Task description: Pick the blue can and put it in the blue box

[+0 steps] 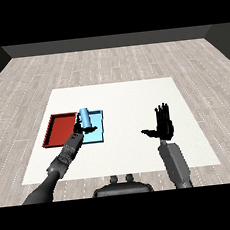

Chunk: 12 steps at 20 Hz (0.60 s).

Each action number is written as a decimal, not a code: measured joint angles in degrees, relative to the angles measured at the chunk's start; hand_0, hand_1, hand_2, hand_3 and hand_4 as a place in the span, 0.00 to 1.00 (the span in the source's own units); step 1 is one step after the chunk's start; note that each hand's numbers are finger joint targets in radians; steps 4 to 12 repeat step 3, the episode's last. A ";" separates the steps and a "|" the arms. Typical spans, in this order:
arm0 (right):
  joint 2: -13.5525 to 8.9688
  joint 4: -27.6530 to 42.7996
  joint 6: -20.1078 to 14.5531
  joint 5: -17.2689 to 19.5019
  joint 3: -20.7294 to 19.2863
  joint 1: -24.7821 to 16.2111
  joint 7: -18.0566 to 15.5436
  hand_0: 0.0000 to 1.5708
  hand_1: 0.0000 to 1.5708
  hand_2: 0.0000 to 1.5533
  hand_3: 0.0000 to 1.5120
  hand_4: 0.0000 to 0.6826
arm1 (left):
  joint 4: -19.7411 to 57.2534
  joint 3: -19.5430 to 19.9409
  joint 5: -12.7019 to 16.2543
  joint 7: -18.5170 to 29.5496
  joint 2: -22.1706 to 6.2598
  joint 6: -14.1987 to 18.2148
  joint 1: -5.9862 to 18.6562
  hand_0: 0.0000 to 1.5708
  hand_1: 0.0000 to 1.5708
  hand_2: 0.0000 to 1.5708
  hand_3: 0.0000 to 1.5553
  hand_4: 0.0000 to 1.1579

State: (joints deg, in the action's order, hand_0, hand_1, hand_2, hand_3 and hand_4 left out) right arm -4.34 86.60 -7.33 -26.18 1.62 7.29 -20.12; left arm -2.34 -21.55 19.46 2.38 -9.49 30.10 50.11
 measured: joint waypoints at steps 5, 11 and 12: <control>-0.25 0.34 0.67 0.09 0.29 -0.43 0.05 0.00 0.00 0.00 0.00 0.00 | -3.64 2.22 1.71 6.68 -1.57 -0.33 -0.37 0.00 0.00 0.00 0.00 0.00; -0.25 0.34 0.67 0.09 0.29 -0.43 0.05 0.00 0.00 0.00 0.00 0.00 | -3.64 2.22 1.71 6.68 -1.57 -0.33 -0.37 0.00 0.00 0.00 0.00 0.00; -0.25 0.34 0.67 0.09 0.29 -0.43 0.05 0.00 0.00 0.00 0.00 0.00 | -3.64 2.22 1.71 6.68 -1.57 -0.33 -0.37 0.00 0.00 0.00 0.00 0.00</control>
